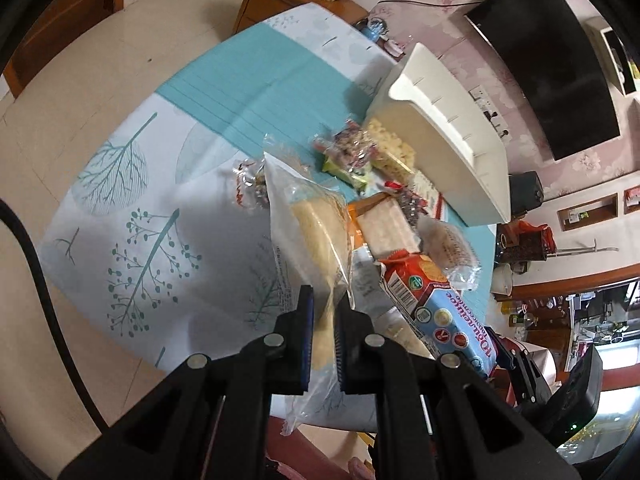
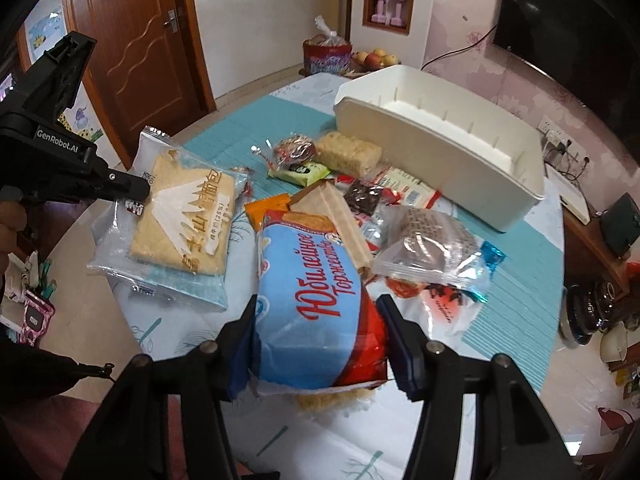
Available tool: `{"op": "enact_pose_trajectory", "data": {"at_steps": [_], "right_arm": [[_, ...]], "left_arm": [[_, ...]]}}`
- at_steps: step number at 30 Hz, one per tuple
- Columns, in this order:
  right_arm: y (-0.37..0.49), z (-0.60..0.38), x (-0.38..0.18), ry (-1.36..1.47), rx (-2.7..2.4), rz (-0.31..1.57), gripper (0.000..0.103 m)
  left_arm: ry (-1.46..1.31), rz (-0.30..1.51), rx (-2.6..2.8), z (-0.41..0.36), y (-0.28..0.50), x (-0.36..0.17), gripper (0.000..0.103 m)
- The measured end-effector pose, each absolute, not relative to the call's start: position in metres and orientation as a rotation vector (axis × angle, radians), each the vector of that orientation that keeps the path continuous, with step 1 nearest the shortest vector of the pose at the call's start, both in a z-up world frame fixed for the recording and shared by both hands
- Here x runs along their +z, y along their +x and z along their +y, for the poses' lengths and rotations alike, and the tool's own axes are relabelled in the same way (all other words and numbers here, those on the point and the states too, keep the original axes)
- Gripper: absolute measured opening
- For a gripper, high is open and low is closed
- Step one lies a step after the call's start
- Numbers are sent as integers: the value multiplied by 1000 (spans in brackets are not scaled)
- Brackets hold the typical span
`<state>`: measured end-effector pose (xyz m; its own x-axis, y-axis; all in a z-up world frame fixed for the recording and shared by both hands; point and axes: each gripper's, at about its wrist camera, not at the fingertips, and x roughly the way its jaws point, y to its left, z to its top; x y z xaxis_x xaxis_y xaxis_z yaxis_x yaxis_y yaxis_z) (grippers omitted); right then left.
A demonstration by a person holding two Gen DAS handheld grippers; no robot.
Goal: Organize snacks
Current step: 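Lift bread bag with left tool while right tool carries biscuit pack toward white bin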
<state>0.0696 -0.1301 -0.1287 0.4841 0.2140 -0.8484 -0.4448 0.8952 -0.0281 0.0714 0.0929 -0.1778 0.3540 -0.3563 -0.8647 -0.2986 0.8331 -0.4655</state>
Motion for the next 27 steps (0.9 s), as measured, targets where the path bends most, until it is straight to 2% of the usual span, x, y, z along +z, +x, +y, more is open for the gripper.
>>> {"op": "enact_pose_trajectory", "data": {"at_steps": [19,23,27], "right_arm": [[68,-176,-51,-215,280,789,55],[75,-181,-39,-214,260,753,55],[84,-183,-34,-213,245,744,55]], "left_arm": [[-484,998,-210,55,96,-58,5],[-469,1016,-221,52,106,-58,5],[-481,1118,-151,62,108,-85,5]]}}
